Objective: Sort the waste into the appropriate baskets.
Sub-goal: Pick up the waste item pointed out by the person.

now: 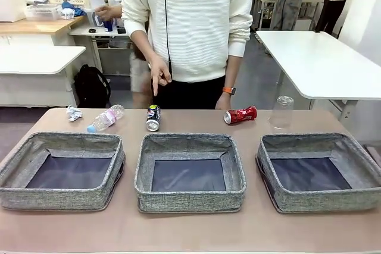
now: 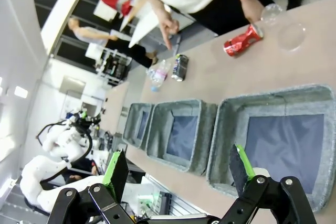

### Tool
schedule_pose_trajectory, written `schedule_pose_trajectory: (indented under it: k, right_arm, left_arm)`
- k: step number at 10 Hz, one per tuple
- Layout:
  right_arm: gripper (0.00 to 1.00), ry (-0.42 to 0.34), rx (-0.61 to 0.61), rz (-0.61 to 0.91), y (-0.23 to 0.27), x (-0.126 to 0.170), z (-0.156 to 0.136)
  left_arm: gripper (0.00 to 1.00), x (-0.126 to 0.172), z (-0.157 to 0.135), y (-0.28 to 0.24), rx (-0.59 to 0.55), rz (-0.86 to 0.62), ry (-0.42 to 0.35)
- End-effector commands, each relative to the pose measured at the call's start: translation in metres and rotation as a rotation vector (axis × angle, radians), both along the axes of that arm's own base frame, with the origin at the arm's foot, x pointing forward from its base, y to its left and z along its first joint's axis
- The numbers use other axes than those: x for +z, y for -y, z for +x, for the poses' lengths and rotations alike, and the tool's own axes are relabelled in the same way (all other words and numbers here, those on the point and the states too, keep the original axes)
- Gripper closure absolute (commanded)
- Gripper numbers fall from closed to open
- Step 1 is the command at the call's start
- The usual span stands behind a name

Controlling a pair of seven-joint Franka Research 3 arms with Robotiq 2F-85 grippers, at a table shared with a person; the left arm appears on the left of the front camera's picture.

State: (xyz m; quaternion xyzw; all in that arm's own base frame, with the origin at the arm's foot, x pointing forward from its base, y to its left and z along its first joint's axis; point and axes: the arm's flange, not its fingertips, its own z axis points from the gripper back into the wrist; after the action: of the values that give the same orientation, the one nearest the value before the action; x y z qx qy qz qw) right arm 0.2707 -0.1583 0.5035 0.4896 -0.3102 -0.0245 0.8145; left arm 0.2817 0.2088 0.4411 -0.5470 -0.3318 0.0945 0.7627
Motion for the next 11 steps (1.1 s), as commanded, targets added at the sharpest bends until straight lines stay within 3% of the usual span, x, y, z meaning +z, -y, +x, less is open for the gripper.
schedule_pose_trajectory:
  k: [1, 3, 4, 6, 7, 9, 10, 11]
  right_arm:
    - [0.0, 0.034, 0.01, 0.002, 0.001, 0.002, 0.003]
    - [0.0, 0.034, 0.01, 0.002, 0.001, 0.002, 0.003]
    - [0.0, 0.034, 0.01, 0.002, 0.001, 0.002, 0.003]
    - [0.0, 0.034, 0.01, 0.002, 0.001, 0.002, 0.003]
    - [0.0, 0.034, 0.01, 0.002, 0.001, 0.002, 0.003]
    - [0.0, 0.034, 0.01, 0.002, 0.001, 0.002, 0.003]
    - [0.0, 0.034, 0.01, 0.002, 0.001, 0.002, 0.003]
    - [0.0, 0.034, 0.01, 0.002, 0.001, 0.002, 0.003]
  left_arm:
    - [0.0, 0.0, 0.001, -0.001, -0.004, 0.0, 0.034]
    - [0.0, 0.0, 0.0, 0.0, 0.0, 0.0, 0.0]
    - [0.0, 0.019, 0.024, 0.043, -0.07, 0.145, -0.053]
    - [0.0, 0.059, 0.086, 0.154, -0.268, 0.421, -0.055]
    - [0.0, 0.066, 0.11, 0.21, -0.271, 0.584, -0.055]
    - [0.0, 0.05, 0.128, 0.306, -0.222, 0.876, -0.096]
    - [0.0, 0.038, 0.125, 0.335, -0.141, 1.006, -0.058]
    - [0.0, 0.034, 0.122, 0.344, -0.066, 1.004, -0.016]
